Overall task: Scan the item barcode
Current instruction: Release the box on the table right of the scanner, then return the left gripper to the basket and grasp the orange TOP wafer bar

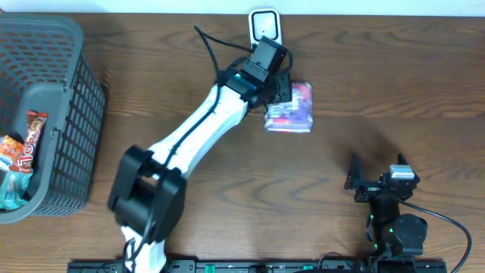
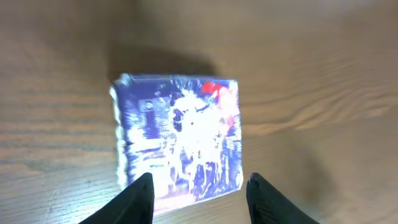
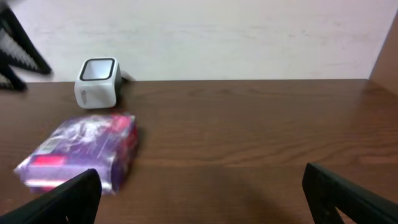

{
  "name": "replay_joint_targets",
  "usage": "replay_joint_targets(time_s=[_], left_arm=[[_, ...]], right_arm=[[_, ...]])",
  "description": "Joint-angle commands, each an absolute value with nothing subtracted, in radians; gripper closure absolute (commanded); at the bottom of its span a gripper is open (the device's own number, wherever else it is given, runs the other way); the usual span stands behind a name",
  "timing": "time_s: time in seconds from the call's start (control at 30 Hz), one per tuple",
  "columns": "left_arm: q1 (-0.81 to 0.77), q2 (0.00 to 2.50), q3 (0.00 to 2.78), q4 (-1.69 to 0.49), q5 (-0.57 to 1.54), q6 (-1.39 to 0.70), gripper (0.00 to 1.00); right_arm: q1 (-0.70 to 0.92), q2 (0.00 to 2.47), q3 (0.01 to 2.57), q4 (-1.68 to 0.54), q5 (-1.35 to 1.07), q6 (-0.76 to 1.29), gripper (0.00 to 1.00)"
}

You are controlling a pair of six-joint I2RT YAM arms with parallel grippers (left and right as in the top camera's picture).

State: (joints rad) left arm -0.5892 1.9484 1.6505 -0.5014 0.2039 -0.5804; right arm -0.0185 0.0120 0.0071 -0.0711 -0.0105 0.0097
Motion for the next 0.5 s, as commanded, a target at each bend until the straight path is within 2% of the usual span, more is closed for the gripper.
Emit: replay_joint_targets(time_s=[0.0, 0.17, 0.33, 0.47], left_arm=[[-0.561, 1.815, 1.687, -0.493, 0.197, -0.577, 0.51], [-0.508, 1.698, 1.687, -0.496, 0.197, -0.545, 0.5], [-0.439, 1.591, 1.687, -0.574, 0.186, -0.354, 0.5], [-0.374, 1.521, 1.687, -0.649, 0.079, -0.307, 0.46]], right_arm=[[-0.025, 0.007, 0.006, -0.075, -0.013, -0.005, 0.01], [-0.025, 0.007, 0.006, -0.075, -0.013, -0.005, 0.01], [-0.025, 0.007, 0.006, -0.075, -0.013, -0.005, 0.01], [-0.025, 0.007, 0.006, -0.075, -0.013, -0.005, 0.01]])
